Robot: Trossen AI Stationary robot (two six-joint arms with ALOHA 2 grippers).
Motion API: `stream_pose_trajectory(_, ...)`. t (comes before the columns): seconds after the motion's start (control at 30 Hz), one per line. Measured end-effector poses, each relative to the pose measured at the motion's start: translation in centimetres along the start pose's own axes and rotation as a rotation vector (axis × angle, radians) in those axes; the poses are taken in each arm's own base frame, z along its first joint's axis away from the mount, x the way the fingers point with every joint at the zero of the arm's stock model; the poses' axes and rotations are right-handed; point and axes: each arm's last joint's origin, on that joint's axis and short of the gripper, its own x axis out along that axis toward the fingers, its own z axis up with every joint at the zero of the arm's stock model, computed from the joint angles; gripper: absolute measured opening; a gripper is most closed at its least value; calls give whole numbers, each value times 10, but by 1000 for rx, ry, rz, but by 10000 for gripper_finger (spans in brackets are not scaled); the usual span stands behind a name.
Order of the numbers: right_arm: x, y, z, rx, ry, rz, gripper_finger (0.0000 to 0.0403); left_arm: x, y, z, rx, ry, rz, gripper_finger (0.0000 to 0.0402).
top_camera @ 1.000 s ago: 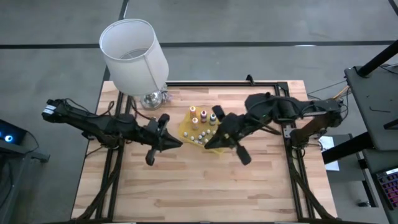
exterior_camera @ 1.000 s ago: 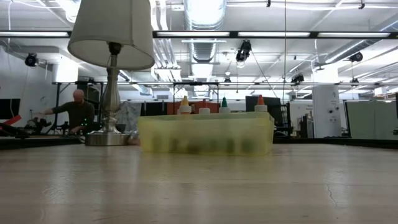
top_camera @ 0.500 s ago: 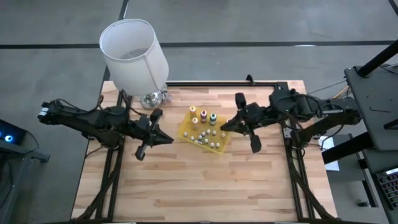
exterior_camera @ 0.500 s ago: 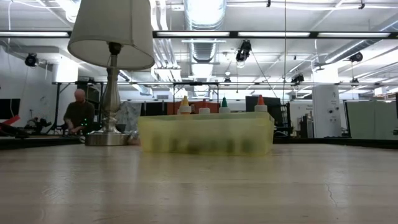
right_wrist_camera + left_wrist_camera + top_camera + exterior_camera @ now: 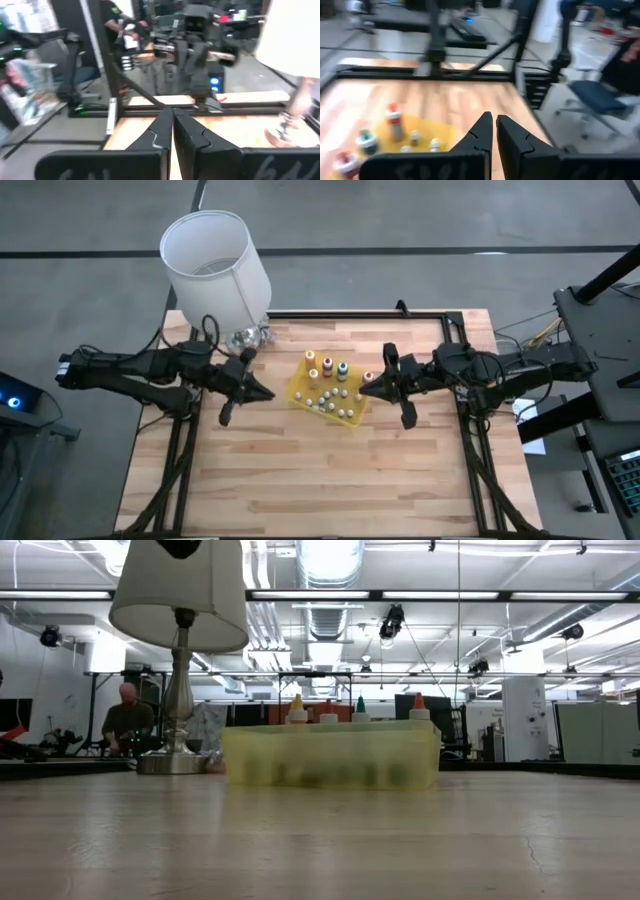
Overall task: Pick & Place food coloring
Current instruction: Return to Home Position
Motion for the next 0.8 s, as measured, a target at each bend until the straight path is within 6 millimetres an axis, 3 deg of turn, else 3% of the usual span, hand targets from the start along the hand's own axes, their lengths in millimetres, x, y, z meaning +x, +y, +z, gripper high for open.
stream_pose_trajectory(0.2,-7,-9,-34,12,-27,-121,9,-14,2,2,28,-78,168,0)
stream_pose_trajectory(0.33,-10,-14,-55,9,-25,-131,9,-19,3,-10,44,-128,181,0)
stream_pose_trajectory(0.67,-27,-19,-93,47,-15,-130,9,-20,11,-80,-11,-238,157,0)
stream_pose_trajectory(0.8,-42,-21,-106,73,-15,-134,9,-22,12,-97,-45,-252,148,0)
